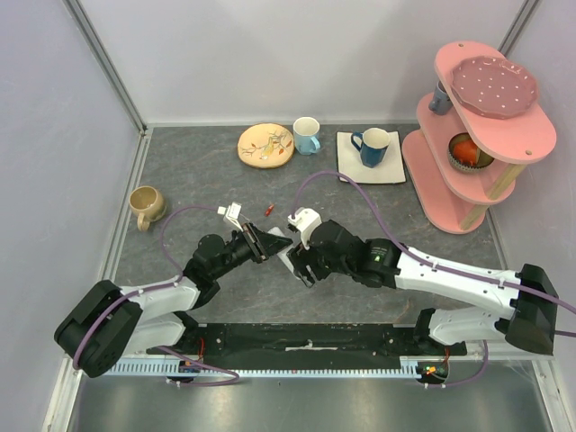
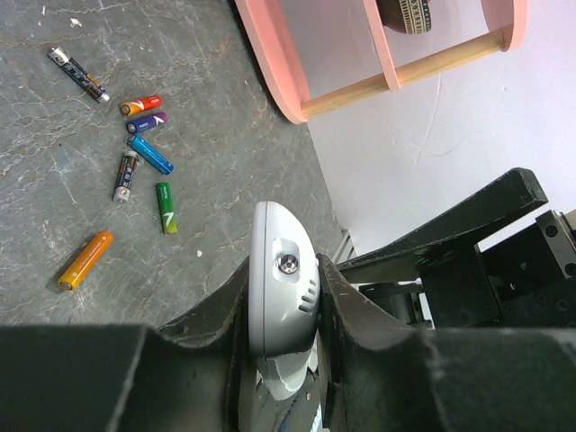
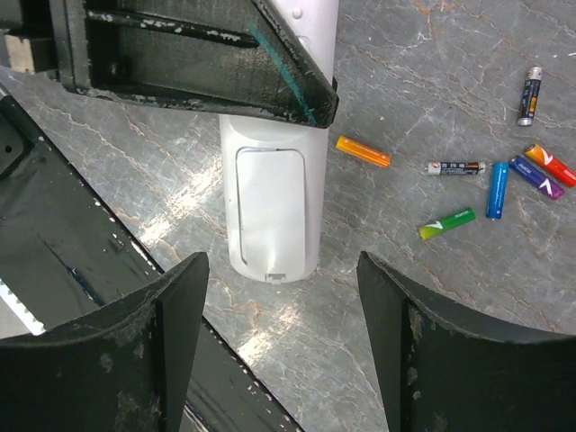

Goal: Load the batteries into the remote control

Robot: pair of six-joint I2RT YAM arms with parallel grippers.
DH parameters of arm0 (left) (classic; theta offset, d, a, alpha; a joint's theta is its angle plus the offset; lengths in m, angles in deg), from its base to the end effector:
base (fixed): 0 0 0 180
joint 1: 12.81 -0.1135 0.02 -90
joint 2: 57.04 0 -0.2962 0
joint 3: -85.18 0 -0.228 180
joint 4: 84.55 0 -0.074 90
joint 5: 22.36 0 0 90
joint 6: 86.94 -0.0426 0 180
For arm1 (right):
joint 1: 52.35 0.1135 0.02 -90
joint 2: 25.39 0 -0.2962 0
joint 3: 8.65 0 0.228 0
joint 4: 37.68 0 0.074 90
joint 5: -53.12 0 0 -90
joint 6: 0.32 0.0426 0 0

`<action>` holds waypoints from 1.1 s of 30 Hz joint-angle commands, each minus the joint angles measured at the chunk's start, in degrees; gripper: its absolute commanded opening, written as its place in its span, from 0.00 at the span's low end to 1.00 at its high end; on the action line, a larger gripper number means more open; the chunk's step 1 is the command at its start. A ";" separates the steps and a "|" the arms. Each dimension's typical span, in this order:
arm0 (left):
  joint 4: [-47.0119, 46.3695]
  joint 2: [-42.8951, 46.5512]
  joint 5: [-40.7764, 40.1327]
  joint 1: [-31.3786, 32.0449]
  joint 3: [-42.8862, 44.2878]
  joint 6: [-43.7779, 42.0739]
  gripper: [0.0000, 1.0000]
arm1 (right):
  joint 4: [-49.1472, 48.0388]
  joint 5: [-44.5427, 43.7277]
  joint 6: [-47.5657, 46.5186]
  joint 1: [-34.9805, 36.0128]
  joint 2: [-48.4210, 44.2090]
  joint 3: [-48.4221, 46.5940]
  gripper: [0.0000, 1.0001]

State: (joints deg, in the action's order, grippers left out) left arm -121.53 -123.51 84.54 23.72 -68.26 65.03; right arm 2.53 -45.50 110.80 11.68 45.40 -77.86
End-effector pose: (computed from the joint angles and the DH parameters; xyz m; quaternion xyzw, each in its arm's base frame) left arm 0.1463 -0.1238 0.2329 -0.0592 0.7218 -0.5857 0.3640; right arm 0.1095 0.2103 0.3095 -0.3044 0.8584 0.2250 0.3463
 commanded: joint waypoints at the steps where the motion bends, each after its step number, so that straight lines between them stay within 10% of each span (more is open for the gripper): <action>1: -0.51 1.44 1.46 -0.32 1.96 1.22 0.02 | -0.60 -1.75 -0.82 0.22 0.76 -2.82 0.73; 33: -0.24 3.11 2.17 -0.32 1.17 1.31 0.02 | -1.48 0.62 -1.35 0.22 3.48 -2.56 0.48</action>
State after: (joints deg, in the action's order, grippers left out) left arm -119.89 -121.87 84.89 23.61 -68.26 65.03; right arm 2.02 -44.69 110.21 11.90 48.72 -78.47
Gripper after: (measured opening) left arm 0.323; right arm 0.496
